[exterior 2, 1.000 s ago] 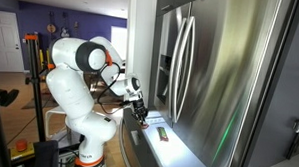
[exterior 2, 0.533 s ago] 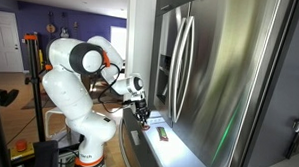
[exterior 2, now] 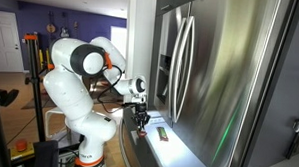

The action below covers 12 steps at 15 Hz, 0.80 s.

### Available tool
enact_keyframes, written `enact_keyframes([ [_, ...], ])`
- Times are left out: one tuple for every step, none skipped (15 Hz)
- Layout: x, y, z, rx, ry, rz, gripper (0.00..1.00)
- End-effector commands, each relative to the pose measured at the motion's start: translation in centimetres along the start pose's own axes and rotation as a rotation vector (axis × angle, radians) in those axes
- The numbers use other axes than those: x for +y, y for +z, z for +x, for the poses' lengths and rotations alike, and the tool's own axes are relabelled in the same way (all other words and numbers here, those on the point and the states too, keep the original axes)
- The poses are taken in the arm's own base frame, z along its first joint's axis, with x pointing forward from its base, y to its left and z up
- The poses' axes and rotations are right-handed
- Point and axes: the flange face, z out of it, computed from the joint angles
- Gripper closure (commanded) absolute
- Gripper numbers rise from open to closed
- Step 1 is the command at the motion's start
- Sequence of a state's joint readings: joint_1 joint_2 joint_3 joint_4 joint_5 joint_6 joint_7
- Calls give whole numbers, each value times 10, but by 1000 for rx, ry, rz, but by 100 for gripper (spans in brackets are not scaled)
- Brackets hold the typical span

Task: Take one packet out of the freezer drawer and place it on the edge of the drawer

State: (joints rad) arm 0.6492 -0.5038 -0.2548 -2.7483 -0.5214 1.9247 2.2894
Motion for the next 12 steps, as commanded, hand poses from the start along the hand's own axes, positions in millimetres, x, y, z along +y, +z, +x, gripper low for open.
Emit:
enact_keyframes([
  [1,6,1,-17,-18,-41,95],
  [0,8,1,-17,-24,-41,95],
  [-1,10,0,-27,-25,-47,95],
  [-1,12,-1,-26,-29,-53,95],
  [-1,13,-2,-27,-32,-59,95],
  [-1,15,-3,-31,-35,-63,95],
  [-1,17,-3,-31,-41,-69,83],
  [-1,18,-4,-32,-47,-75,57],
  [-1,19,-4,-34,-50,-81,56],
  [-1,20,-5,-39,-55,-87,49],
  [0,21,-5,-39,-57,-92,43],
  [0,21,-5,-41,-62,-96,36],
])
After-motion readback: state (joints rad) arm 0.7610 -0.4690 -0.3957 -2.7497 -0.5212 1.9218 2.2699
